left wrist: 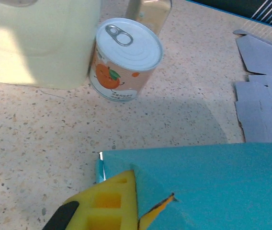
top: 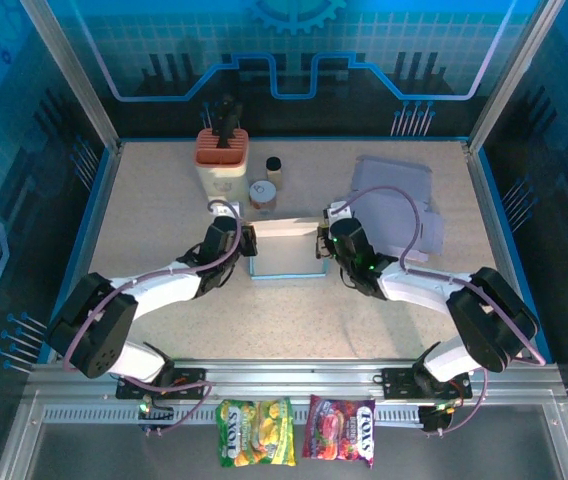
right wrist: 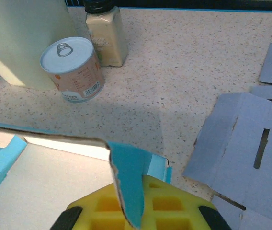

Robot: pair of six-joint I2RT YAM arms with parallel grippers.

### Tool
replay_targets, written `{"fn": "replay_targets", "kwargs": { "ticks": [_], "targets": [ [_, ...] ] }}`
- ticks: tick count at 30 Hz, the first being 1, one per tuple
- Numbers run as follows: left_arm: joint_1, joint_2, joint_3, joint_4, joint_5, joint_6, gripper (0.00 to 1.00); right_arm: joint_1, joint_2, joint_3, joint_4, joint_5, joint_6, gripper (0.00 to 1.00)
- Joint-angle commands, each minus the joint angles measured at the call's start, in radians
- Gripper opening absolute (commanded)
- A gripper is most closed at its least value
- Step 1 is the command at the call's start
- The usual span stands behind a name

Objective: Fold the paper box

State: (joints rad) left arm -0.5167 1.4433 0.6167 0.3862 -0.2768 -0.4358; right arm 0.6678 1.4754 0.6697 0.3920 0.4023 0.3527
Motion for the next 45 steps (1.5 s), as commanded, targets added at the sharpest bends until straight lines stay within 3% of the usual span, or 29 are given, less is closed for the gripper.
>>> {"fn": "replay_targets", "kwargs": {
  "ticks": [1,12,19,21,25,33,41,45],
  "targets": [
    [-0.055,-0.001,-0.041,0.2,0.107,0.005,0.0,0.042,0.008,-0.052,0.174,-0.042,-0.047,0.0],
    [-0.127,0.034,-0.045,0.145,0.034,0.012,0.0,0.083,-0.009,-0.072,0.06,0.064,-0.005,0.0],
    [-0.166,0.038,-0.043,0.065,-0.06,0.019,0.0,0.082,-0.091,-0.067,-0.06,0.046,0.051,0.0],
    [-0.172,0.039,-0.033,0.04,-0.083,0.027,0.0,0.077,-0.117,-0.05,-0.115,0.026,0.074,0.07],
    [-0.177,0.043,-0.022,0.025,-0.108,0.038,0.0,0.041,-0.184,-0.017,-0.265,-0.084,0.142,0.35],
    [-0.178,0.047,0.02,-0.004,-0.123,0.077,0.0,0.014,-0.305,0.151,-0.625,-0.257,0.248,0.78],
    [-0.178,0.043,0.046,-0.024,-0.147,0.101,0.0,-0.007,-0.361,0.297,-0.937,-0.396,0.372,0.91],
    [-0.178,0.018,0.057,-0.042,-0.165,0.133,0.0,-0.018,-0.38,0.345,-1.059,-0.404,0.432,0.92]
  ]
}}
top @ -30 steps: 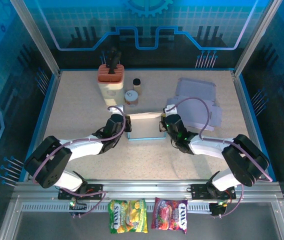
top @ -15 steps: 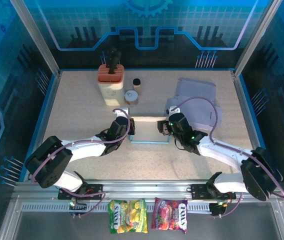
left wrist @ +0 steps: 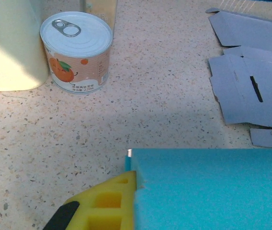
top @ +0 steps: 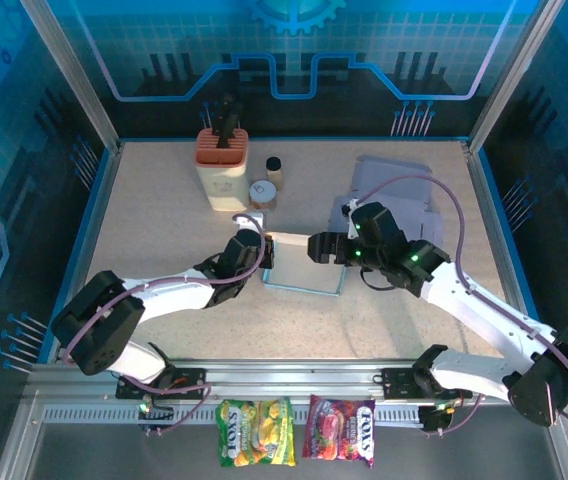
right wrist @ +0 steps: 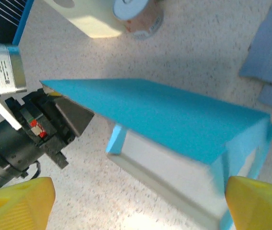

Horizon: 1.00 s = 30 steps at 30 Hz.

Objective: Fold the paper box

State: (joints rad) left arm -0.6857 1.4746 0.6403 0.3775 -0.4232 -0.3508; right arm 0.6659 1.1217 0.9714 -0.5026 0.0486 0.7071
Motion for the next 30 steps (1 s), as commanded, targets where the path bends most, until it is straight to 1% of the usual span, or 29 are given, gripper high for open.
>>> {"fn": "replay_targets", "kwargs": {
  "ticks": [1,4,7,10,14,15,17,19,26,30],
  "targets": [
    [-0.008,-0.021,0.033,-0.037,-0.021,0.057,0.0,-0.028,-0.04,0.05,-0.176,-0.057,0.096,0.92],
    [-0.008,-0.039,0.032,-0.048,-0.023,0.079,0.0,-0.09,-0.079,0.105,-0.213,-0.089,0.161,0.9],
    [-0.009,-0.045,0.034,-0.058,-0.013,0.091,0.0,-0.176,-0.065,0.189,-0.266,-0.137,0.216,0.88],
    [-0.009,-0.044,0.036,-0.06,-0.017,0.095,0.0,-0.284,-0.005,0.237,-0.307,-0.24,0.271,0.82],
    [-0.008,-0.039,0.045,-0.057,-0.015,0.096,0.0,-0.41,0.129,0.27,-0.347,-0.359,0.271,0.71],
    [-0.008,-0.037,0.048,-0.057,-0.013,0.096,0.0,-0.424,0.176,0.286,-0.369,-0.387,0.259,0.69],
    [-0.009,-0.034,0.051,-0.057,-0.011,0.097,0.0,-0.435,0.26,0.325,-0.425,-0.432,0.23,0.65],
    [-0.008,-0.031,0.056,-0.055,-0.01,0.099,0.0,-0.431,0.316,0.336,-0.445,-0.445,0.208,0.64],
    [-0.009,-0.017,0.066,-0.045,-0.003,0.096,0.0,-0.429,0.408,0.284,-0.347,-0.513,0.242,0.55],
    [-0.008,-0.007,0.074,-0.045,-0.001,0.095,0.0,-0.415,0.454,0.276,-0.321,-0.539,0.248,0.53]
  ]
}}
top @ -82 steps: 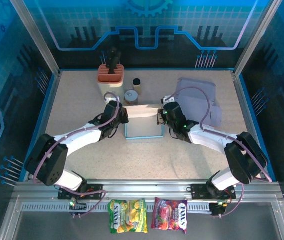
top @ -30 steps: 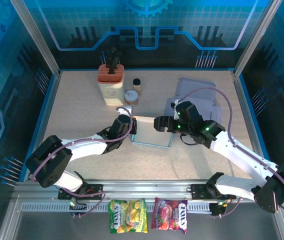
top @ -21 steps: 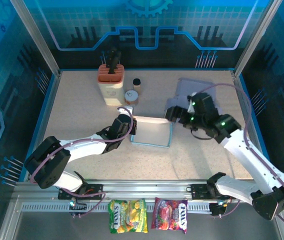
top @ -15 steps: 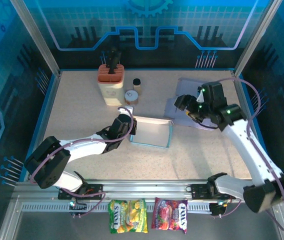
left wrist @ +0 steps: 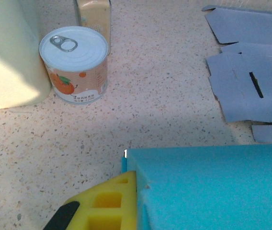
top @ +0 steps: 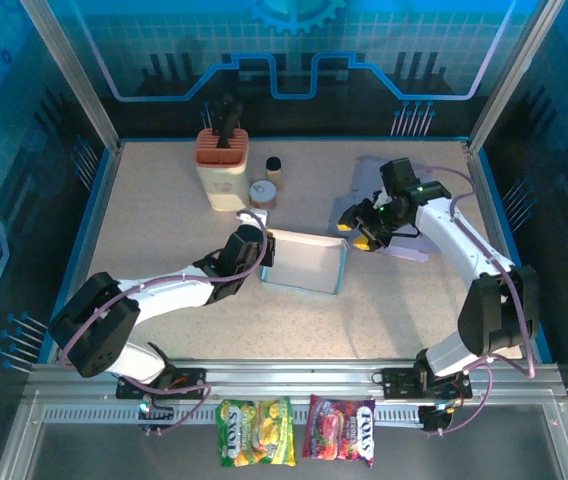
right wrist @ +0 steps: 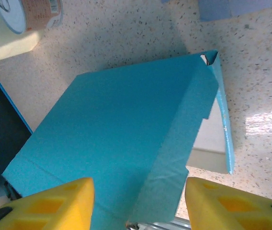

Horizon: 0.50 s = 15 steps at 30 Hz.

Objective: Fold the paper box

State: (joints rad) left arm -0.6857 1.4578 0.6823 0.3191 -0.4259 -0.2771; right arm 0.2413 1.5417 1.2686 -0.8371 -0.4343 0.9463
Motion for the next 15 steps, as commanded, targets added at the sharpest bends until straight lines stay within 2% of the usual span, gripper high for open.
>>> {"fn": "replay_targets", "kwargs": {
  "ticks": [1,9,15],
  "targets": [
    [-0.008,0.011,0.034,0.013,0.002,0.021,0.0,0.012,0.04,-0.025,0.017,-0.058,0.008,0.52],
    [-0.009,0.023,0.036,0.019,0.013,0.009,0.0,0.023,0.064,-0.061,0.066,-0.075,0.02,0.42],
    [-0.009,0.033,0.048,0.024,0.021,-0.001,0.0,0.04,0.083,-0.074,0.094,-0.087,0.036,0.41]
  ]
}}
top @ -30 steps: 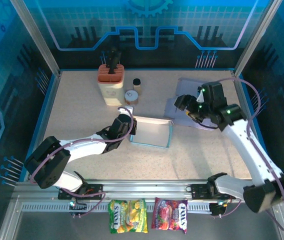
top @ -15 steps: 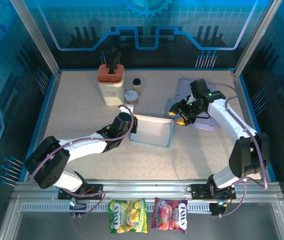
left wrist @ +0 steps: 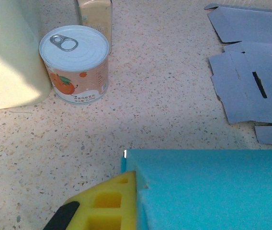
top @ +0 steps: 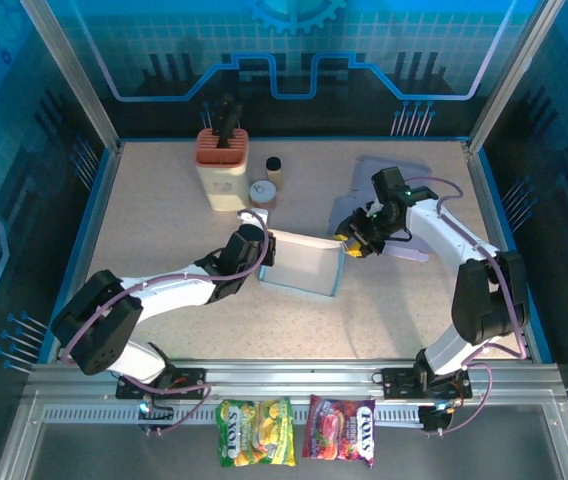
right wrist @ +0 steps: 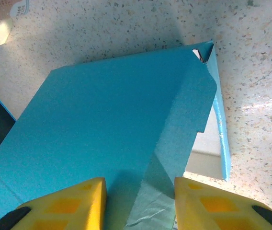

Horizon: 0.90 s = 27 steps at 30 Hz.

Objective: Fold the paper box

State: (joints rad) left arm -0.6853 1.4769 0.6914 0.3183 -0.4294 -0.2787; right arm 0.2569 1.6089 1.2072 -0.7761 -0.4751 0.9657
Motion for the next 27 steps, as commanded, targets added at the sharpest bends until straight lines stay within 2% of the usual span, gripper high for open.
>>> {"fn": "replay_targets", "kwargs": {
  "ticks": [1,12,21,27],
  "targets": [
    [-0.009,0.015,0.04,0.026,0.028,-0.003,0.0,0.028,0.016,-0.016,0.04,-0.048,0.021,0.41],
    [-0.009,0.01,0.06,0.022,0.093,-0.103,0.0,0.053,0.033,0.009,0.09,-0.062,0.083,0.35],
    [0.043,0.008,0.184,-0.161,0.135,-0.164,0.0,0.053,0.049,0.082,0.054,-0.074,0.088,0.34],
    [0.052,0.021,0.196,-0.171,0.163,-0.166,0.0,0.057,0.067,0.08,0.083,-0.076,0.104,0.32]
  ]
}}
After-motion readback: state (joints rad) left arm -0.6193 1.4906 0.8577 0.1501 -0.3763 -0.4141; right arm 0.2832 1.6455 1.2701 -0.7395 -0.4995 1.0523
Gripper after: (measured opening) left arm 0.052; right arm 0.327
